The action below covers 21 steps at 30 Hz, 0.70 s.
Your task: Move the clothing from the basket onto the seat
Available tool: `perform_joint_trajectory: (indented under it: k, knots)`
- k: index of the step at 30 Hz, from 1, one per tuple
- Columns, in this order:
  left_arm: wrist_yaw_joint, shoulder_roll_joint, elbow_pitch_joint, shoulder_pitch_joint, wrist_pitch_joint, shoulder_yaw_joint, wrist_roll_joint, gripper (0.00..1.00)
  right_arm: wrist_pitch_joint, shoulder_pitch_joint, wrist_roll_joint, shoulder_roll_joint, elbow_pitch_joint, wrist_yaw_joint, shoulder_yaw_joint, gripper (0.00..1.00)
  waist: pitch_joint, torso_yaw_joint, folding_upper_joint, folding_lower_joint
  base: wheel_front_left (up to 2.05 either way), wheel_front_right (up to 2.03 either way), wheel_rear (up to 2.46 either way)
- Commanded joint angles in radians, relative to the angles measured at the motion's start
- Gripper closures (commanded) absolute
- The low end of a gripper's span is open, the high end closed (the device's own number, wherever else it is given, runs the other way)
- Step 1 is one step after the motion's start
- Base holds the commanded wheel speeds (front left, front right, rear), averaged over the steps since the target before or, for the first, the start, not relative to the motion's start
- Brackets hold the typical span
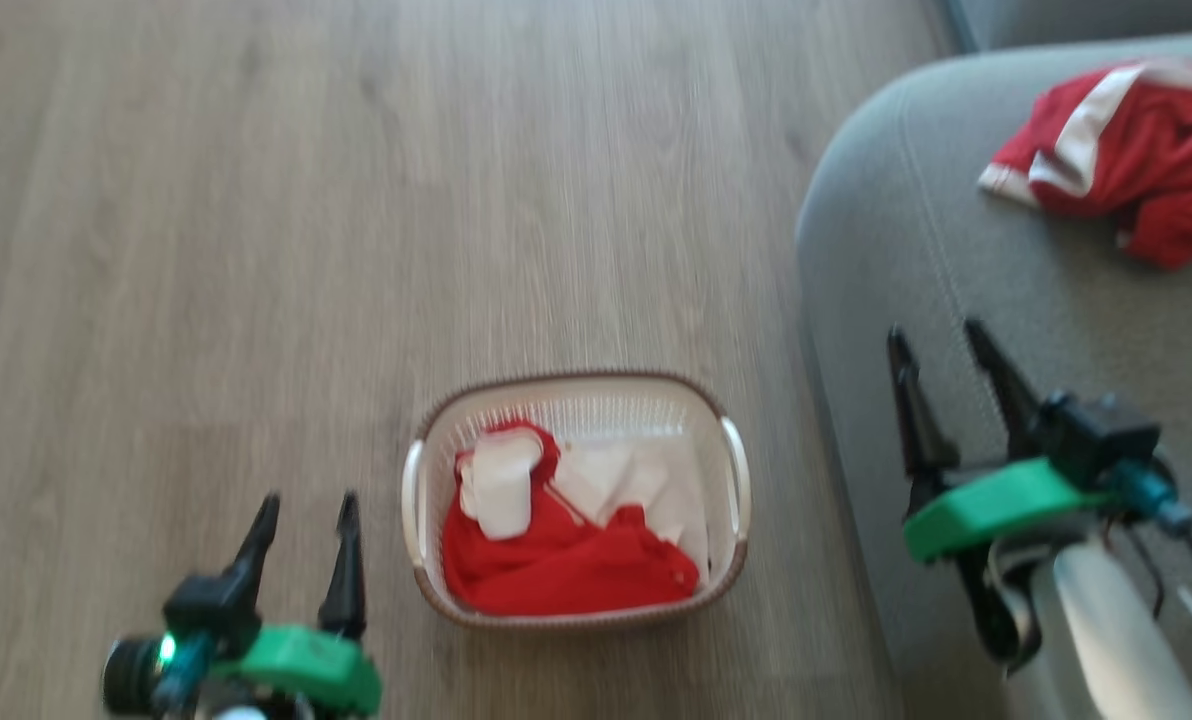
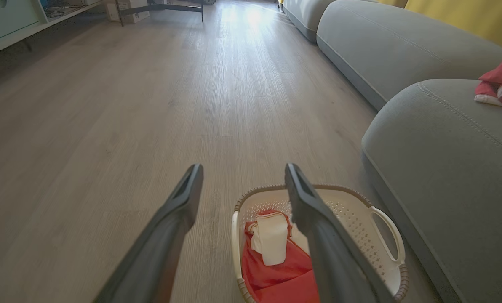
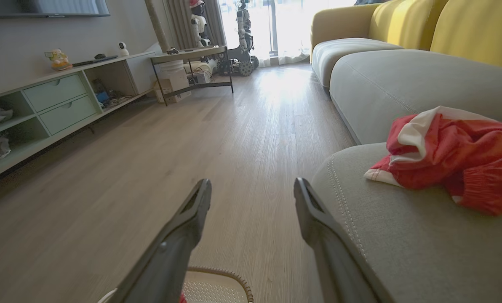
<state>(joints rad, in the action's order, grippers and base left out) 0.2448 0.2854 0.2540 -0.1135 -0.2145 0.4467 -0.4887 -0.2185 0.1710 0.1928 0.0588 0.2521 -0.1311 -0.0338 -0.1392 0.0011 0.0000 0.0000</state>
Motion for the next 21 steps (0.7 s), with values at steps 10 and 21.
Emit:
perform_joint_trajectory:
  k: [10, 21]
  knots:
    - [-0.080, -0.067, 0.168, -0.293, 0.005, 0.044, 0.046, 0.00, -0.015, 0.178, -0.024, -0.009, -0.112, 0.000, -0.008, 0.00, -0.306, -0.069, 0.0000, 0.0000, 0.00, 0.00, 0.00]
    - [-0.185, -0.154, 0.527, -0.546, -0.006, 0.136, 0.102, 0.00, -0.029, 0.307, -0.010, -0.009, -0.201, 0.000, -0.054, 0.00, -0.522, -0.137, 0.0000, 0.0000, 0.00, 0.00, 0.00]
